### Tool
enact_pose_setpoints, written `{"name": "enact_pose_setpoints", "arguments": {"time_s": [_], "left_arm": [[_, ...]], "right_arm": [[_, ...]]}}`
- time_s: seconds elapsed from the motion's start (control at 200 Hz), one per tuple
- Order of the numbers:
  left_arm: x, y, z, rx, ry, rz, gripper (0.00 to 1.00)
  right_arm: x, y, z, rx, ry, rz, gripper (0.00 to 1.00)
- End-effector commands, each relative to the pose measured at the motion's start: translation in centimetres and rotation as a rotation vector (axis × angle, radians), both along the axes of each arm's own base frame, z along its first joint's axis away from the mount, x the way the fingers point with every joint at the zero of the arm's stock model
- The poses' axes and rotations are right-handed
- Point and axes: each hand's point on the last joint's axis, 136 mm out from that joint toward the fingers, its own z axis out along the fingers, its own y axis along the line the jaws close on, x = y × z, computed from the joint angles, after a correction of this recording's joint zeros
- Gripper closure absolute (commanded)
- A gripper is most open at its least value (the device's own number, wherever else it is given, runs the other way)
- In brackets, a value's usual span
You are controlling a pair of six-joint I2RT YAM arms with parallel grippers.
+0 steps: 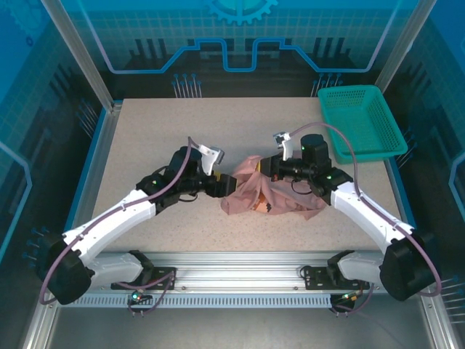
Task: Fold the inside-out t-shirt
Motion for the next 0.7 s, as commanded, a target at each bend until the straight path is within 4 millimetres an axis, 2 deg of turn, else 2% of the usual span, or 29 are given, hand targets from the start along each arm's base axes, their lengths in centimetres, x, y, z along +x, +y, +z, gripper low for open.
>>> {"name": "enact_pose_setpoints", "arguments": {"time_s": [0.0,0.155,0.25,0.31,0.365,0.465,0.575,0.695], "left_arm": [[1.5,-0.6,-0.6,0.049,-0.082,-0.011,0.25],[4.5,-2.6,-1.1,0.074,-0.117,-0.024,0.30],[5.4,-4.2,-1.4,0.060,-0.100,-0.067,0.47],[5.4,-4.9,-0.5,0.023,-0.102,-0.090,0.61],[4.7,-5.4,0.9,-0.035,-0.112,-0.128,0.73],[2.2,-5.7,3.9,-0.176,-0.114,-0.235,0.94],[-1.0,-4.9,6.3,-0.363,-0.077,-0.381,0.97],[-2.7,-3.8,8.7,-0.527,-0.085,-0.464,0.99]], "right_arm": [[0.3,0.8,2.5,0.080,0.001,0.035,1.00],[-0.1,0.4,2.7,0.076,-0.018,0.036,1.00],[-0.2,-0.3,3.0,0.069,-0.033,0.018,1.00],[-0.2,-1.0,2.5,0.024,-0.047,-0.001,1.00],[-0.1,-1.8,1.4,-0.060,-0.055,-0.031,1.00],[0.4,-4.0,-0.1,-0.205,-0.074,-0.104,1.00],[0.7,-5.3,0.4,-0.265,-0.123,-0.147,1.00],[1.1,-5.8,0.7,-0.308,-0.136,-0.155,1.00]]}}
